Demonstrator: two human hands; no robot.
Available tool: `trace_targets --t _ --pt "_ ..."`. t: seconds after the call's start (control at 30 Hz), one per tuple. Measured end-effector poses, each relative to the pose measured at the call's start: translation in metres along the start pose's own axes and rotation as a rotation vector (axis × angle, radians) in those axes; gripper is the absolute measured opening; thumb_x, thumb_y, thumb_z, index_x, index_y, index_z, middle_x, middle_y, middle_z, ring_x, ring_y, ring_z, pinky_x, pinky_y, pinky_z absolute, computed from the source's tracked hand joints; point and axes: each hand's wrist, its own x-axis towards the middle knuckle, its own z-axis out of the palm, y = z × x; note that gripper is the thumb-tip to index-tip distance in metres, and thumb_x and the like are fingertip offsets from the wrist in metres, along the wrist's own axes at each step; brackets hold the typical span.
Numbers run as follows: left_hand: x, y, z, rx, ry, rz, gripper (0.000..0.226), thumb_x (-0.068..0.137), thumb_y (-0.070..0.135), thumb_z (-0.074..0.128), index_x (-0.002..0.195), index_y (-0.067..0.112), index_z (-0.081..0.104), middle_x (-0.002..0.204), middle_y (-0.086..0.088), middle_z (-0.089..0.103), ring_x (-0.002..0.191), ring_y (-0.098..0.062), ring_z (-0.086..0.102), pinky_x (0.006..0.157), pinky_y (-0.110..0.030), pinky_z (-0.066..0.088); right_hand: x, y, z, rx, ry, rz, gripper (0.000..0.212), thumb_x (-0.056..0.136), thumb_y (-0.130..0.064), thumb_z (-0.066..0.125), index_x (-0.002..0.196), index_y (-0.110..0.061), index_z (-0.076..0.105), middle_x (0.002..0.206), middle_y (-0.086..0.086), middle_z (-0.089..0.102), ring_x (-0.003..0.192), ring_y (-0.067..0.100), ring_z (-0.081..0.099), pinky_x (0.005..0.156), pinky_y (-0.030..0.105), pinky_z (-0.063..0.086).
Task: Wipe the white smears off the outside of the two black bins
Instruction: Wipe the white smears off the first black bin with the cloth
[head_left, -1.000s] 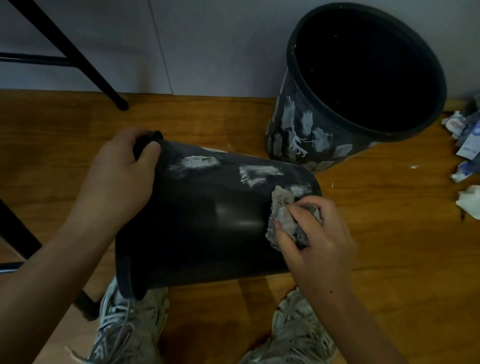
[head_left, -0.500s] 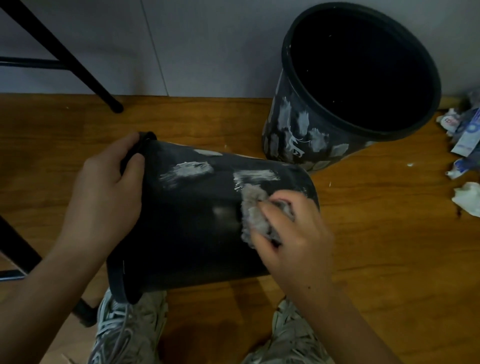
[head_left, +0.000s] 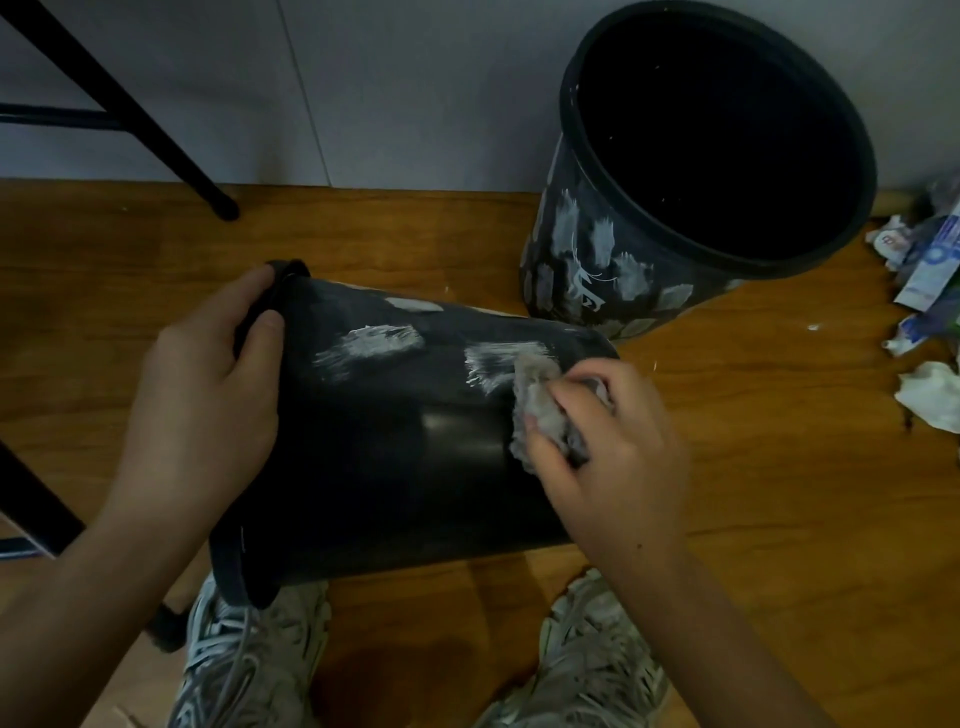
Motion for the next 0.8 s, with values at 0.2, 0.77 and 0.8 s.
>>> trace_targets --t 0.2,0.77,0.8 --pt "-0.007 0.0 0.001 0.02 0.007 0.003 0.039 0.102 0.019 0.042 0.14 0.02 0.047 0.124 0.015 0.049 0.108 0.01 0.043 0.076 0.011 0.028 -0.006 0.025 -0.009 -0.053 0.053 0.23 0.033 0.085 -0.035 0.054 0.093 -0.007 0.071 0.099 0.007 0.062 0.079 0.01 0.049 0.062 0.01 0.028" --pt "-0.007 -0.001 0.002 0.095 0.025 0.022 0.039 0.102 0.019 0.041 0.141 0.019 0.046 0.121 0.013 0.046 0.101 0.013 0.037 0.072 0.013 0.025 0.007 0.02 -0.006 -0.144 -0.035 0.242 0.025 0.092 -0.029 0.059 0.104 -0.009 0.068 0.105 0.008 0.058 0.086 0.015 0.052 0.065 0.018 0.03" --pt "-0.007 -0.001 0.002 0.095 0.028 0.017 0.039 0.102 0.02 0.041 0.141 0.019 0.046 0.121 0.013 0.046 0.101 0.014 0.037 0.072 0.013 0.025 0.005 0.014 -0.005 -0.134 -0.042 0.194 0.026 0.092 -0.031 0.058 0.105 -0.01 0.067 0.105 0.008 0.058 0.087 0.014 0.051 0.067 0.02 0.031"
